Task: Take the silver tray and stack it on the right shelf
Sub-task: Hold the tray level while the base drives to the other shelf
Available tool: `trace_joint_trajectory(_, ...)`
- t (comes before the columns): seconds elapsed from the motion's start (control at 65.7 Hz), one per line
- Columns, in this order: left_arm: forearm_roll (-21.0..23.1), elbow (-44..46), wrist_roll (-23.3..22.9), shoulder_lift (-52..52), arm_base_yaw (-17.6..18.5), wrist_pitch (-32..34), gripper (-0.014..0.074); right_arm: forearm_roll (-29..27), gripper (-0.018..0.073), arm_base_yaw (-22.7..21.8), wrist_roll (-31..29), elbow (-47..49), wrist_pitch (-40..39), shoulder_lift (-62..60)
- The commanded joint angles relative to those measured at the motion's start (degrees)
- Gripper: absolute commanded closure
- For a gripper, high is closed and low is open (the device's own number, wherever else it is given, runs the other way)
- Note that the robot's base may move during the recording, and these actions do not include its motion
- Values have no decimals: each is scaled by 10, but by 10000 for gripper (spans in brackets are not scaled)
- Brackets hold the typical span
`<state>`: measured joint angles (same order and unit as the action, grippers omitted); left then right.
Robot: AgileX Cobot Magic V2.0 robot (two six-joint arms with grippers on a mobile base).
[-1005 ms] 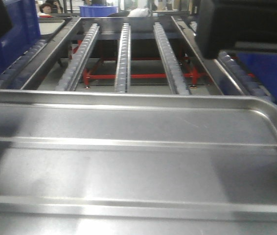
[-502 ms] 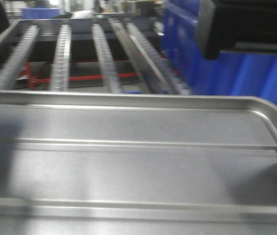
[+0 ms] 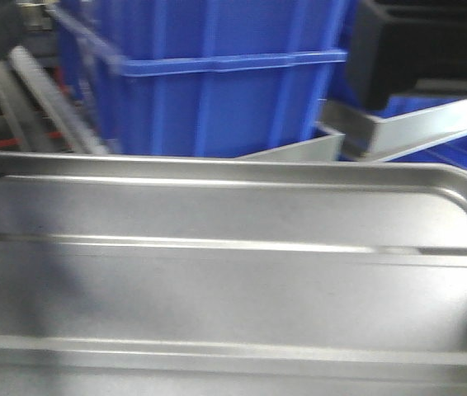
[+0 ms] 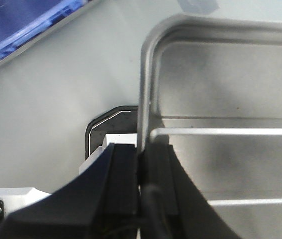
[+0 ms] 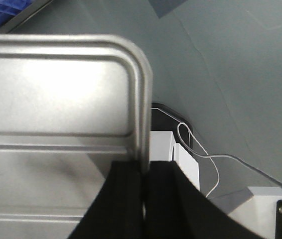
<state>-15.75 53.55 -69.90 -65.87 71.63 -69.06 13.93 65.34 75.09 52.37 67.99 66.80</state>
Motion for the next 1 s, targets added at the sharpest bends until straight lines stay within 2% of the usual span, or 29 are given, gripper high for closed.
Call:
trace_joint_trajectory(0.0, -12, 16, -3, 11, 4, -14, 694, 25, 499, 0, -2, 15, 55, -14)
trace_joint_trajectory(0.989, -12, 16, -3, 11, 4, -14, 694, 25, 499, 0, -2, 15, 57, -14)
